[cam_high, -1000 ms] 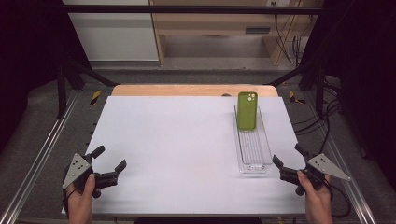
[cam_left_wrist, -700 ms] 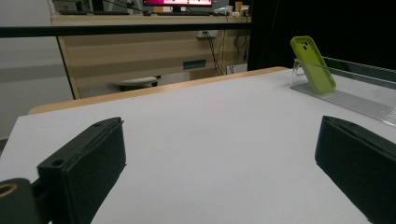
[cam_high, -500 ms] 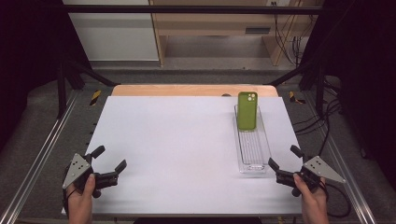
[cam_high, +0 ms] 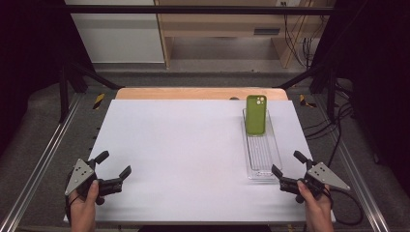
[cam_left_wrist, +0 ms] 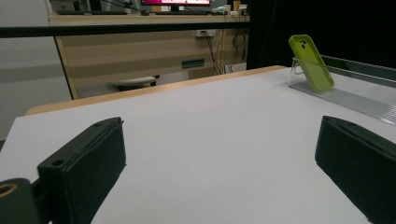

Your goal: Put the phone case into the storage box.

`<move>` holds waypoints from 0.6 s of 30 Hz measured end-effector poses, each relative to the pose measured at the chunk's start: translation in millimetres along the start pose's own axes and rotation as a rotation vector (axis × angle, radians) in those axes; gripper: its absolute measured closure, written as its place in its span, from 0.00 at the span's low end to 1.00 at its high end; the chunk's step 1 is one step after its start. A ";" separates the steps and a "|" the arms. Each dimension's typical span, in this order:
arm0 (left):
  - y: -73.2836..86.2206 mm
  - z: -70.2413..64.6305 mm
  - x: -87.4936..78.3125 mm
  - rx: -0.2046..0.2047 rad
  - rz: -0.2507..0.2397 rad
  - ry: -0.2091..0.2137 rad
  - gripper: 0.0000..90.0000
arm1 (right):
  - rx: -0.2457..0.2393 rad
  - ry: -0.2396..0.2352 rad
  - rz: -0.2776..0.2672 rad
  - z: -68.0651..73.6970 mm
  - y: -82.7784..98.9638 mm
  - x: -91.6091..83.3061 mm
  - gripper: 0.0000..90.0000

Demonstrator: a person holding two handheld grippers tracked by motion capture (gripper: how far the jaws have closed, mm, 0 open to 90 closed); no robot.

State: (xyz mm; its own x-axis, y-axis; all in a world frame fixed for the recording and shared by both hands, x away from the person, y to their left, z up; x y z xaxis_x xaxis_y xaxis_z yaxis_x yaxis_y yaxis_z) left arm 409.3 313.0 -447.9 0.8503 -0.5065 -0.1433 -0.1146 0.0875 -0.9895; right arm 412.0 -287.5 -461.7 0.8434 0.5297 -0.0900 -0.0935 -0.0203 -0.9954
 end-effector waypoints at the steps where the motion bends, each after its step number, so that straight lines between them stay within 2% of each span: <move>1: 0.0 0.0 0.0 0.001 0.000 0.000 0.01 | -0.002 -0.002 -0.002 0.9 0.2 1.3 0.03; 9: 0.5 2.1 -0.9 -0.004 -0.001 -0.010 0.01 | -0.002 -0.019 0.002 6.0 0.3 7.6 0.03; 17: 0.4 2.1 -1.0 -0.005 -0.005 -0.004 0.01 | -0.011 -0.031 -0.019 6.9 -0.2 13.3 0.03; 18: 0.4 2.1 -1.0 -0.006 -0.007 -0.003 0.01 | 0.002 -0.030 -0.017 7.8 -0.5 13.8 0.03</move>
Point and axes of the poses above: each handheld gripper's, and its own axes: x roughly forward along the jaws, y roughly out of its underside, z roughly to its left, the point moved 1 cm from there along x, roughly forward along the jaws, and after that the axes turned 2 degrees about -y, right-handed, at the moved point
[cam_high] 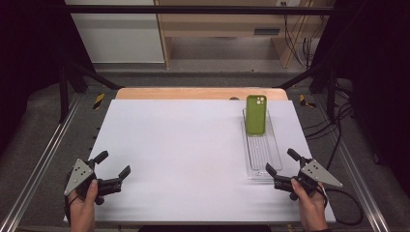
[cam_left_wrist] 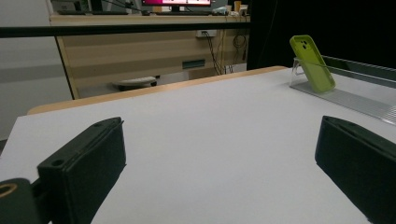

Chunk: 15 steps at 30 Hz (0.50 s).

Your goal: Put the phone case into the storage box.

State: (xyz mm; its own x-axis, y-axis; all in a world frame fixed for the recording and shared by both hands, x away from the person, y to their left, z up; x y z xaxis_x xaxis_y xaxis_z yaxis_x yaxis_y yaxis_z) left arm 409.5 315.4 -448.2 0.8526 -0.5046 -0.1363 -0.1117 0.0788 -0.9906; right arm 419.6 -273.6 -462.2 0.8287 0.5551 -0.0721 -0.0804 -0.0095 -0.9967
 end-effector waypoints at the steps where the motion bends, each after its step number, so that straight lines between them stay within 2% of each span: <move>1: -0.1 0.0 0.0 0.000 -0.002 0.001 0.01 | -0.003 0.001 -0.003 -0.2 -0.1 0.5 0.03; 9: -1.2 -0.5 -1.3 0.000 -0.027 0.020 0.01 | 0.008 -0.005 0.001 -0.7 -0.9 5.0 0.03; 15: -1.7 -2.1 -0.7 0.005 -0.035 0.051 0.01 | 0.014 -0.005 0.006 -3.3 -0.2 6.3 0.03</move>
Point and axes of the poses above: each handheld gripper's, and its own axes: x roughly forward along the jaws, y roughly out of its underside, z roughly to its left, the point moved 1 cm from there along x, roughly forward along the jaws, and after that the axes turned 2 degrees about -y, right-handed, at the moved point
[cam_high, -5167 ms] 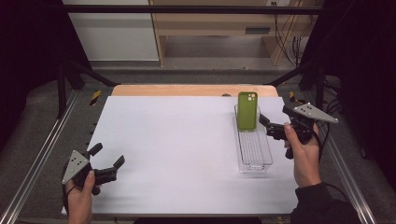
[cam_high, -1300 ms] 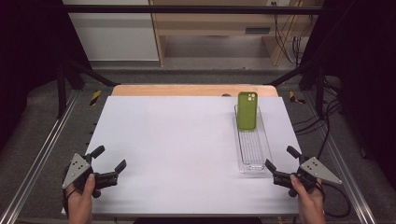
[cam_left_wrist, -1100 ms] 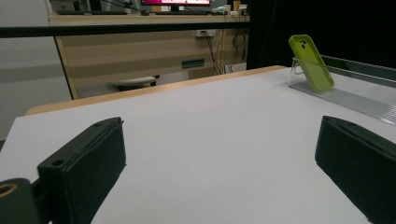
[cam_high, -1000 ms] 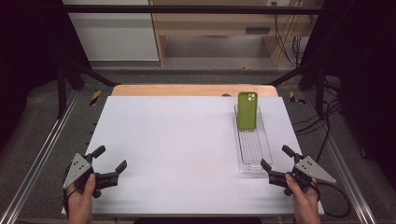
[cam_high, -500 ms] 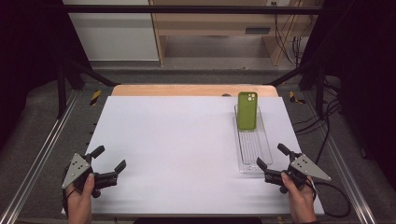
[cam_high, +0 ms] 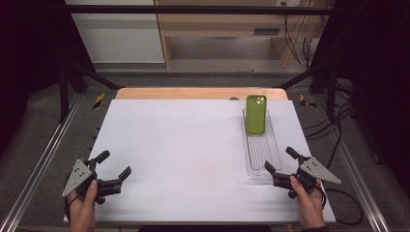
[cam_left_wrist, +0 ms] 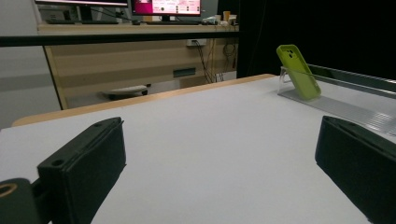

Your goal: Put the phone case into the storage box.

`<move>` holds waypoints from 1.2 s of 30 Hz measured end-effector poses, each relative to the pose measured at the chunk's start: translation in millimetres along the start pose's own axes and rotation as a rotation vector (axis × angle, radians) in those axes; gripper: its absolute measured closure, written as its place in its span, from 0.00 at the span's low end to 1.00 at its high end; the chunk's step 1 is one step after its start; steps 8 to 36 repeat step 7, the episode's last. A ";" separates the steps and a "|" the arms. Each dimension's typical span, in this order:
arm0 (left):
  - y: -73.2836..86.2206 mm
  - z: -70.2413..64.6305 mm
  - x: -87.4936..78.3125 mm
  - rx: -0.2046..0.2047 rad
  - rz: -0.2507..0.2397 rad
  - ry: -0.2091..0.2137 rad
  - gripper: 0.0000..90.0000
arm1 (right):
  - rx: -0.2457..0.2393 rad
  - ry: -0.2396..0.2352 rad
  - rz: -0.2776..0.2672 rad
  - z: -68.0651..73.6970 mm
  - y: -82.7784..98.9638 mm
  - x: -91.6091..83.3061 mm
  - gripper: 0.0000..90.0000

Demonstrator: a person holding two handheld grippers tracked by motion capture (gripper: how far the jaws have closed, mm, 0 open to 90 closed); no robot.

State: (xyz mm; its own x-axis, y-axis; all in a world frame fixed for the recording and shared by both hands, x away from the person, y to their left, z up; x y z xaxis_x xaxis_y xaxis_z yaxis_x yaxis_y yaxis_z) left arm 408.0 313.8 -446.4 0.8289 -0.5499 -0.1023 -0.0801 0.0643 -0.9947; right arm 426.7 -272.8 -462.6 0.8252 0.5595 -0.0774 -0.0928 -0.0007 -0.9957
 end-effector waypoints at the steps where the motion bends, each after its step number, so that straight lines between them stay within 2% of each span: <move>1: 0.0 -0.3 0.3 -0.001 0.000 0.003 0.01 | -0.002 -0.001 0.004 0.2 0.3 -0.2 0.03; 4: 0.4 -1.2 1.4 -0.005 0.002 0.007 0.01 | -0.001 -0.008 0.020 0.7 1.6 -1.2 0.03; 7: 0.4 -1.5 1.8 -0.007 0.001 0.010 0.01 | -0.020 -0.013 0.029 0.6 2.4 -2.6 0.03; 36: 0.4 -1.5 1.8 -0.007 0.001 0.010 0.01 | -0.020 -0.013 0.029 0.6 2.4 -2.6 0.03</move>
Point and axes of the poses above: each handheld gripper's, and its own axes: x roughly forward along the jaws, y roughly out of its underside, z roughly to its left, the point moved 1 cm from there along x, roughly forward along the jaws, and after that the axes turned 2 degrees about -y, right-handed, at the moved point
